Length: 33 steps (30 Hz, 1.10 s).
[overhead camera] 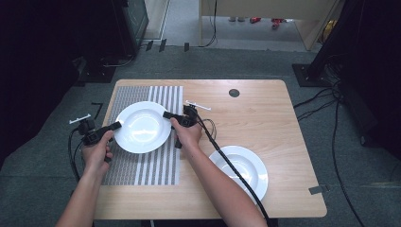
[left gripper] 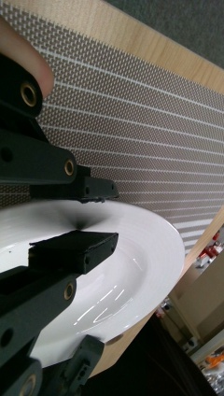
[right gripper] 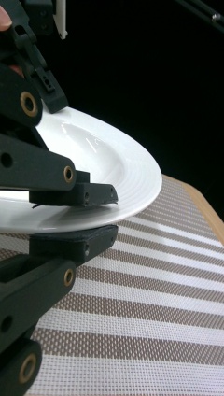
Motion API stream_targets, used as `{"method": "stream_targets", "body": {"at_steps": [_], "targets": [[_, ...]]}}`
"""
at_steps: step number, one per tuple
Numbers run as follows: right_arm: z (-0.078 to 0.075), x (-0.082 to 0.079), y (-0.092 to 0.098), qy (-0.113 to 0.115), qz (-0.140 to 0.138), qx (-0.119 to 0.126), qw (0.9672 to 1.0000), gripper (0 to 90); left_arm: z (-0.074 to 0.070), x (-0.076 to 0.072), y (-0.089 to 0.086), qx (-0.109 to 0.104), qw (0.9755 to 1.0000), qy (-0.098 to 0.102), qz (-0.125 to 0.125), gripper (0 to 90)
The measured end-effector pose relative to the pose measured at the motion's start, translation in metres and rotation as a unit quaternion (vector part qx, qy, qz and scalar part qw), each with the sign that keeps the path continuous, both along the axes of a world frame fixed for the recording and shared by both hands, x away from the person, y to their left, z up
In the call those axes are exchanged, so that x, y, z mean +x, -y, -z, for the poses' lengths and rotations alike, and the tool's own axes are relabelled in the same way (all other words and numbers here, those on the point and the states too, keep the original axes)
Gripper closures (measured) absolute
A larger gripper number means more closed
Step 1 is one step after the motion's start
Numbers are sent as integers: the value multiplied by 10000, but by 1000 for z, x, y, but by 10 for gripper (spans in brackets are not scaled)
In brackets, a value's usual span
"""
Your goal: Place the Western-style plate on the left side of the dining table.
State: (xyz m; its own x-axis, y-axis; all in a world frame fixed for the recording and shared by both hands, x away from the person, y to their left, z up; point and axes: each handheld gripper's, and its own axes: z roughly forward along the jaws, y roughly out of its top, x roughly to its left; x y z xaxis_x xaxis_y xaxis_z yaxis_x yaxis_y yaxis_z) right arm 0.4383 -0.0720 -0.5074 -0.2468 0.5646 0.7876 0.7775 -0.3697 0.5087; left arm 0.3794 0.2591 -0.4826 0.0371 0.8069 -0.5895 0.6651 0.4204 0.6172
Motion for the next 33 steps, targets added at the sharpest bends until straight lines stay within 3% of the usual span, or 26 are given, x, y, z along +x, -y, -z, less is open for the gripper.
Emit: {"method": "stream_targets", "body": {"at_steps": [10, 15, 21, 26, 30, 33], "targets": [[13, 12, -10, -159, 149, -68, 9997, 802, 8, 16, -3, 51, 9996, -213, -180, 740], [13, 15, -11, -164, 186, -148, 9996, 804, 14, 21, -4, 32, 9994, -313, -137, 731], [15, 17, -9, -84, 267, -268, 9993, 787, 15, 22, 1, 19, 9996, -224, -171, 735], [21, 18, -11, -119, 249, -328, 9991, 786, 16, 24, 4, 215, 9991, -263, -255, 729], [20, 18, -12, -85, 256, -354, 9990, 783, 17, 24, 3, 145, 9993, -240, -255, 721], [19, 19, -11, 2, 139, -476, 9988, 770, 16, 24, 3, 46, 9996, -203, -212, 652]]}}
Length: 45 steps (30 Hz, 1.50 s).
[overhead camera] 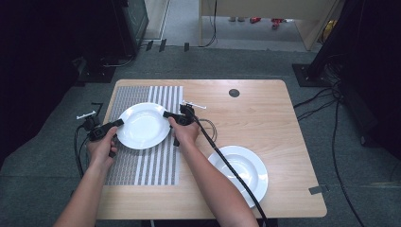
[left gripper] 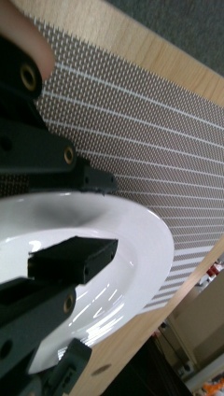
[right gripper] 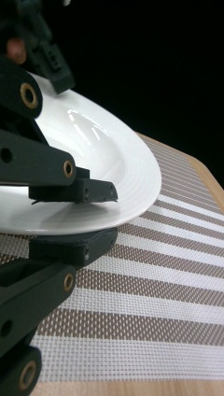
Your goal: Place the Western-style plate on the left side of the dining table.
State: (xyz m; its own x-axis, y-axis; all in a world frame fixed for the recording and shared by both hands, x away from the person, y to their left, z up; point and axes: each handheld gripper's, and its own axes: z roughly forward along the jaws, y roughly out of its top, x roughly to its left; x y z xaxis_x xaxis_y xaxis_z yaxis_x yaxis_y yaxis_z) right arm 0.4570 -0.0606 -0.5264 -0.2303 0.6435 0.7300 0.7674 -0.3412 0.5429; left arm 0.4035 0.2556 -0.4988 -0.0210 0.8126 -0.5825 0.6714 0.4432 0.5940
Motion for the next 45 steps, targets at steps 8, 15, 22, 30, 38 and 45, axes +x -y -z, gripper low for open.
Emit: {"method": "stream_targets", "body": {"at_steps": [8, 15, 22, 30, 38, 45], "targets": [[-21, -4, 2, 420, -160, -628, 9970, 559, -14, -8, 2, 298, 9995, 43, 51, 479], [-56, -16, 15, 920, -390, -688, 9926, 482, -31, -24, 2, 815, 9962, 310, -13, 293], [-77, -36, 39, 1025, -768, -1191, 9846, 347, -47, -47, 11, 1120, 9914, 623, 252, 183], [-90, -64, 81, 1277, -886, -1289, 9794, 288, -51, -71, 20, 1288, 9880, 754, 388, 166], [-100, -91, 108, 1427, -986, -1386, 9750, 263, -48, -93, 31, 1384, 9855, 754, 622, 162], [-103, -111, 137, 1526, -871, -1446, 9738, 253, -48, -112, 34, 1186, 9869, 800, 749, 162]]}}
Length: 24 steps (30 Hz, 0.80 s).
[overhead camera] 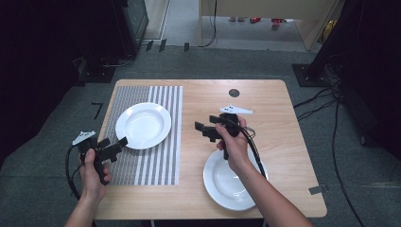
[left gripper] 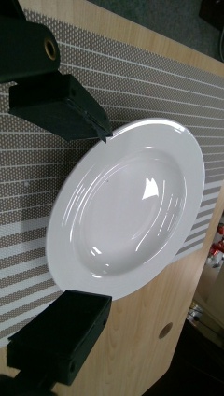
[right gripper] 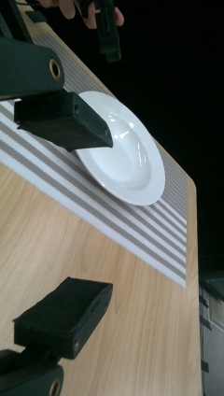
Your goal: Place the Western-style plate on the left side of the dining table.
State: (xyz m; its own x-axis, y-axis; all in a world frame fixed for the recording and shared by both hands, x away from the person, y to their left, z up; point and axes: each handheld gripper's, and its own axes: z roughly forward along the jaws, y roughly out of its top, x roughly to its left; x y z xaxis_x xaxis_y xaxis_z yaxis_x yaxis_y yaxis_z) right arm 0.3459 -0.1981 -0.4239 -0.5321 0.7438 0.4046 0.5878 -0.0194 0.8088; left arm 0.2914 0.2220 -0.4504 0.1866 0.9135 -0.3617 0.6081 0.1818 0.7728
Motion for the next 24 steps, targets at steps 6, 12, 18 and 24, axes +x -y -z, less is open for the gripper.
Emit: {"method": "stream_targets", "body": {"at_steps": [6, 12, 18, 24], "targets": [[1, -15, 29, 60, 179, -36, 9998, 248, 6, -15, 4, 255, 9997, 53, 4, 162], [7, -29, 58, 81, 375, -36, 9993, 245, 18, -27, 7, 359, 9994, -15, -16, 162], [13, -41, 82, 77, 578, -14, 9983, 245, 28, -36, 8, 443, 9990, -114, -5, 162], [21, -54, 106, 65, 767, -25, 9970, 245, 37, -47, 6, 619, 9979, -197, -8, 163]]}}
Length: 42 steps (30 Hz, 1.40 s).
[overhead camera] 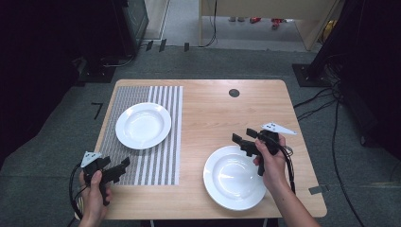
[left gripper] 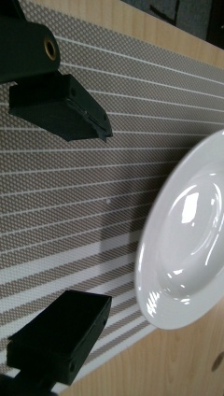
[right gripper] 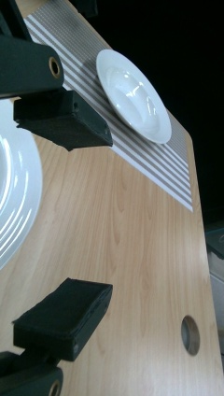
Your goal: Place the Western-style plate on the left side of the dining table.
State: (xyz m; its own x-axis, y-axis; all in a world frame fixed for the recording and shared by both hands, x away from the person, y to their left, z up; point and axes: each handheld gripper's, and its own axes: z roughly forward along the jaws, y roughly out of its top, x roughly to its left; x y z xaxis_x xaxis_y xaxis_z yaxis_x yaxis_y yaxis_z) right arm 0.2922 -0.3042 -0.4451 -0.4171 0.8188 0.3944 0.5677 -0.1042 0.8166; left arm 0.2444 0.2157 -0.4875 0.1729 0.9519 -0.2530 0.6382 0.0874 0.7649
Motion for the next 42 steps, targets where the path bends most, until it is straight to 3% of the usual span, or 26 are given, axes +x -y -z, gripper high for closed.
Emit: {"method": "stream_targets", "body": {"at_steps": [7, 12, 22, 25, 42], "targets": [[10, -14, 25, -63, 208, -9, 9998, 245, 12, -8, -6, 384, 9991, -108, -106, 164], [15, -22, 45, -61, 453, 44, 9989, 245, 20, -11, -5, 825, 9964, -96, -186, 164], [31, -41, 81, -171, 818, -26, 9965, 246, 29, -12, -2, 1088, 9938, -199, -110, 162], [35, -47, 91, -203, 941, -112, 9953, 246, 31, -13, 3, 1338, 9908, -160, -123, 161], [56, -75, 136, -422, 1418, -436, 9880, 245, 31, -13, 3, 1306, 9912, -185, -126, 160]]}}
